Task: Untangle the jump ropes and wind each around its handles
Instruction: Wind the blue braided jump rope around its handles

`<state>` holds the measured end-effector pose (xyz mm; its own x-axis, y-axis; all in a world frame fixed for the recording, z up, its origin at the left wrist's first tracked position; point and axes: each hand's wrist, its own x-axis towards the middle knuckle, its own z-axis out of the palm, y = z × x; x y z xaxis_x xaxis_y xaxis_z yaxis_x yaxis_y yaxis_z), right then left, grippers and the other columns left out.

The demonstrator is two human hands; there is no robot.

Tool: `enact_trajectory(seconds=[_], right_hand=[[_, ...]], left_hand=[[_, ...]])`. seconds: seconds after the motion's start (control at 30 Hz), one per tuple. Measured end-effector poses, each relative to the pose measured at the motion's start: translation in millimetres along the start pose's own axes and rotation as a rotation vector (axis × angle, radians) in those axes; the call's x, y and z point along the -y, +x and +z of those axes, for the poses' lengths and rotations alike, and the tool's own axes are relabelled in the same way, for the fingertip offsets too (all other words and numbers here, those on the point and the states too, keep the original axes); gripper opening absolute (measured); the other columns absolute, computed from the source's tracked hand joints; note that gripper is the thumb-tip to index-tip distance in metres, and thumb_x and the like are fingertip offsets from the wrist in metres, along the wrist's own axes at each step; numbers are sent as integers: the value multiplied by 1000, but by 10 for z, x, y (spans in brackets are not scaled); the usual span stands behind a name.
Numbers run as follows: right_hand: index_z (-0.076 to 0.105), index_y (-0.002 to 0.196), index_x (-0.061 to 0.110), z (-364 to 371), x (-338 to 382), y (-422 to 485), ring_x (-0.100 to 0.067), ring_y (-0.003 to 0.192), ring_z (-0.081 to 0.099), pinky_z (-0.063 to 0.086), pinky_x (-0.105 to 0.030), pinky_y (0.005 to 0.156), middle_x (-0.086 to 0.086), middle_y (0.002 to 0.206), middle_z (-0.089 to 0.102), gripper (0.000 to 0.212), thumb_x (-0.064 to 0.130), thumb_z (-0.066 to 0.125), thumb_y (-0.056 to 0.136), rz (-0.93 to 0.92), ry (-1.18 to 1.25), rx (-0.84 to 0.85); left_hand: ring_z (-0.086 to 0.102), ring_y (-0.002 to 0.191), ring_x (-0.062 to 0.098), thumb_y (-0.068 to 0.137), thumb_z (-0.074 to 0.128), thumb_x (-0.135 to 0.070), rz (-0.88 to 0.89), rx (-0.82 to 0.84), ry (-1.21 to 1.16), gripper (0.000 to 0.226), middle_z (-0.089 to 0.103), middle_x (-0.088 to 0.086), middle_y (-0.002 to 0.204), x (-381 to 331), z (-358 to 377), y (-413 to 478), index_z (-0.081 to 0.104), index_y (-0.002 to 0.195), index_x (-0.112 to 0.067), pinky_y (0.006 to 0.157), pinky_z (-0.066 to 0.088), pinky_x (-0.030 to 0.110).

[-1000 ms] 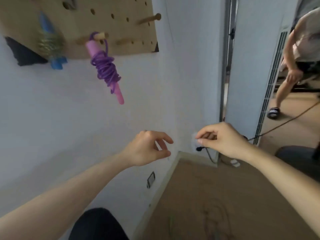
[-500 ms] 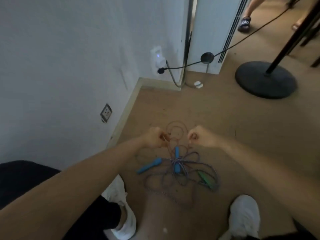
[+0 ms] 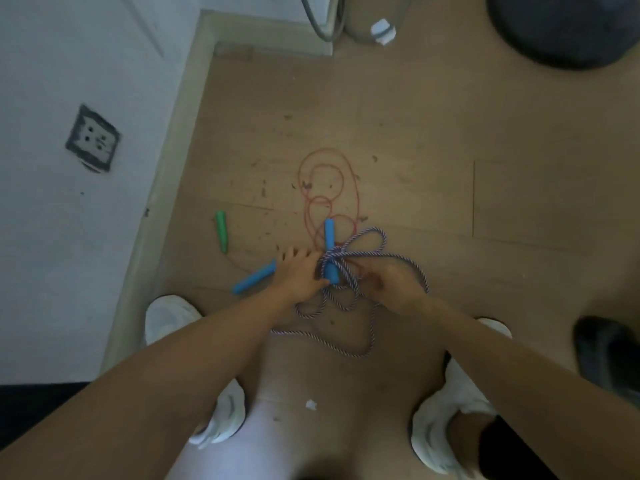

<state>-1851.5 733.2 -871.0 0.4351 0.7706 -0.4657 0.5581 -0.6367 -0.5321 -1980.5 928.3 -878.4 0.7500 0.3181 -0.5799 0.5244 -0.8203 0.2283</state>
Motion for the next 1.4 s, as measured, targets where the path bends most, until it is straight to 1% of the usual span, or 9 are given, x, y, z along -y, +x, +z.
enact_trajectory(seconds=[0.17,0.4,0.63,0.8,0.97,1.1,1.17,1.23,1.4], right_hand=[[63,110,16,124,-169,-180,-26,103,60,50,-36,84,-6,113,64,29,21,71,82,109,-7,30],[61,109,17,120,-400,-433,-28,98,56,47,-35,76,-5,113,56,24,19,67,85,146,-65,-49],[53,83,24,-194,-232,-375,-31,85,56,46,-39,73,-6,92,58,24,2,61,78,133,94,-116],[70,99,10,-822,19,-363,-24,94,63,40,-24,73,-2,98,66,24,-3,58,83,77,-127,102],[64,118,15,-1650,798,-396,-16,87,60,48,-28,77,0,107,65,40,7,74,80,15,219,-239],[48,141,23,-2216,1530,-580,-8,114,51,37,-16,88,6,137,53,69,19,80,80,-182,316,-252],[57,133,14,-2415,1771,-663,-8,111,54,37,-13,87,-1,129,61,54,19,78,83,-233,264,-175],[69,105,2,-2577,1956,-762,-12,85,59,42,-24,76,-11,95,70,26,18,76,86,-282,290,-150],[69,87,-1,-3012,2158,-1055,-11,69,54,41,-27,66,-13,77,67,9,7,68,91,-344,257,-353]], left_hand=[[58,104,30,91,67,-39,36,-22,-224,12,64,0,93,80,-95,158,62,93,-29,99,40,49],[54,52,16,98,59,-14,-102,-127,-924,21,58,2,66,377,-510,250,55,80,-23,61,45,33],[33,40,6,102,54,-17,-94,-87,-1092,22,39,0,61,205,-1111,90,50,81,-19,41,33,21],[29,47,11,98,60,-19,75,68,-972,18,38,-7,54,36,-1770,-224,52,82,-18,44,29,23],[33,48,10,94,66,-20,309,175,-727,13,44,-14,51,-279,-2441,-716,65,83,-26,48,28,27],[44,46,3,95,65,-15,466,134,-555,21,50,-15,49,-501,-2968,-1114,63,79,-29,47,37,23],[45,48,6,91,70,-24,524,88,-531,9,49,-13,53,-556,-3206,-1299,63,86,-20,49,40,24],[45,52,11,85,73,-33,559,3,-517,20,49,-9,59,-566,-3393,-1429,65,90,-15,51,40,27],[60,75,12,92,66,-5,590,-54,-547,11,69,5,83,-506,-3668,-1624,68,102,-10,72,49,28]])
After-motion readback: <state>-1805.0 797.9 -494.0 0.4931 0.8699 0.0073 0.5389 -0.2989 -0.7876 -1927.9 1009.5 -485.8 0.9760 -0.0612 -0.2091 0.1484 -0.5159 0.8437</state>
